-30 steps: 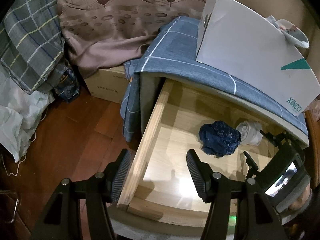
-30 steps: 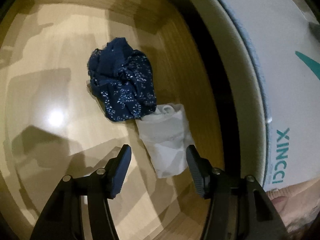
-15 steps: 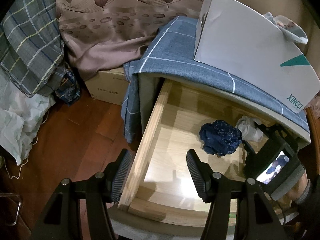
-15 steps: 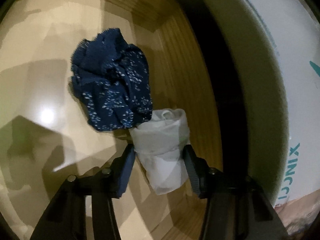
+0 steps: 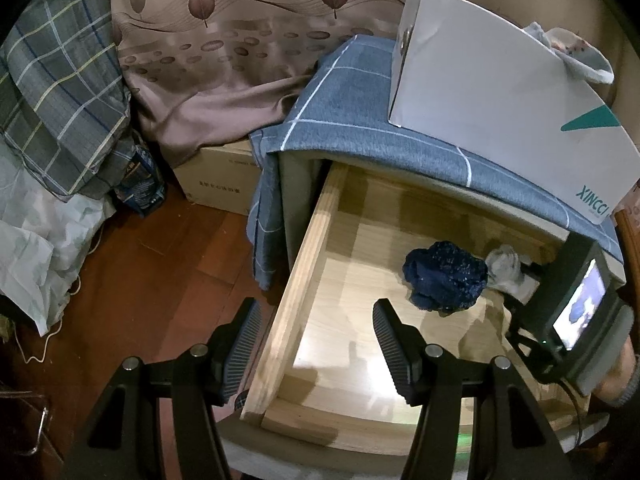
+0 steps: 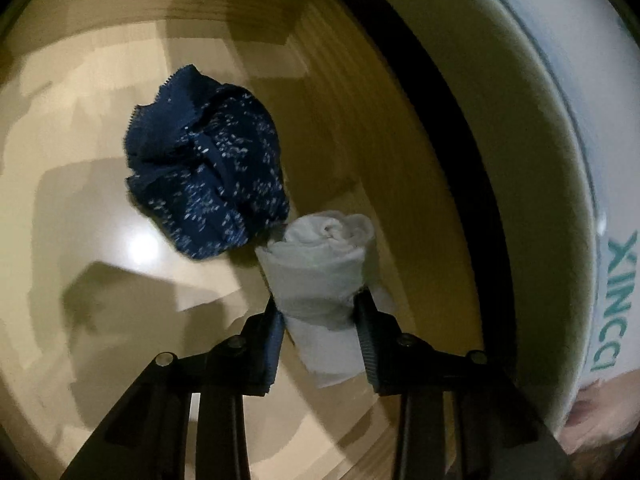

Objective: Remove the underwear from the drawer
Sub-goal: 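Lift the white rolled underwear off the drawer floor with the right tool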

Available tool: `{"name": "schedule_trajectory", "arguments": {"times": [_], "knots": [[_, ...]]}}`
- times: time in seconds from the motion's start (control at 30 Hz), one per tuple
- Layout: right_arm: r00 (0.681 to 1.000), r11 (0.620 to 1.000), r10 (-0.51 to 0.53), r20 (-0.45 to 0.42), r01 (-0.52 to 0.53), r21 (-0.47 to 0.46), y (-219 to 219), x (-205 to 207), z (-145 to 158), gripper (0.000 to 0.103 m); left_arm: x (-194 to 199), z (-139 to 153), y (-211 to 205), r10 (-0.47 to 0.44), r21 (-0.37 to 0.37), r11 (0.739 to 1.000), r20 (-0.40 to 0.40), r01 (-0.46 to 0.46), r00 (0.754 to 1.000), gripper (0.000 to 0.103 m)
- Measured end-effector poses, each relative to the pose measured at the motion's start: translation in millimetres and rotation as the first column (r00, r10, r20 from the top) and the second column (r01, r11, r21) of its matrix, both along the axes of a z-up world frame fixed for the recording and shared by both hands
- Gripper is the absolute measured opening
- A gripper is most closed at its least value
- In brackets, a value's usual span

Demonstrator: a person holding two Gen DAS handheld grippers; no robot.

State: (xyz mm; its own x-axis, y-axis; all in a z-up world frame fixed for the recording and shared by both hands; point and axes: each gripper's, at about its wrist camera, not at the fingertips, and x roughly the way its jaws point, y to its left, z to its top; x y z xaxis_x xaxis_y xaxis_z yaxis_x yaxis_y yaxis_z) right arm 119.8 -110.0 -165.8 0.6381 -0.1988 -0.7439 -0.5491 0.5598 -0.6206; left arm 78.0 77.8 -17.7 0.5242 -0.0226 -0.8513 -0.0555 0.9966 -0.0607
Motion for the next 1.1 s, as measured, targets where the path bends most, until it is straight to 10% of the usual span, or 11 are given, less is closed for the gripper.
{"name": "schedule_trajectory", "arguments": {"times": [0.33,0.63,1.1], "knots": [[0.914,0.931,-0.220,-0.339,0.301,0.206,-35.9,3.3,27.1,0.033,-0.8,2.6,-0.9,-0.013,0.000,1.000,0.010,0.013,1.000,0.060],[0.691,0.700,-0.378,-0.616,0.649,0.299,-92.7,-4.1,21.9,0.032,-2.1,3.8,-4.4,-0.027,0.013,1.000,0.018,0.026,0.999,0.060],[0.577,0.569,-0.512,-0.637,0.783,0.252,-123.2,-39.2,-10.8,0.037,-1.5,0.0,-15.3,-0.056,0.067,0.996,0.003,0.056,0.998,0.060]]}}
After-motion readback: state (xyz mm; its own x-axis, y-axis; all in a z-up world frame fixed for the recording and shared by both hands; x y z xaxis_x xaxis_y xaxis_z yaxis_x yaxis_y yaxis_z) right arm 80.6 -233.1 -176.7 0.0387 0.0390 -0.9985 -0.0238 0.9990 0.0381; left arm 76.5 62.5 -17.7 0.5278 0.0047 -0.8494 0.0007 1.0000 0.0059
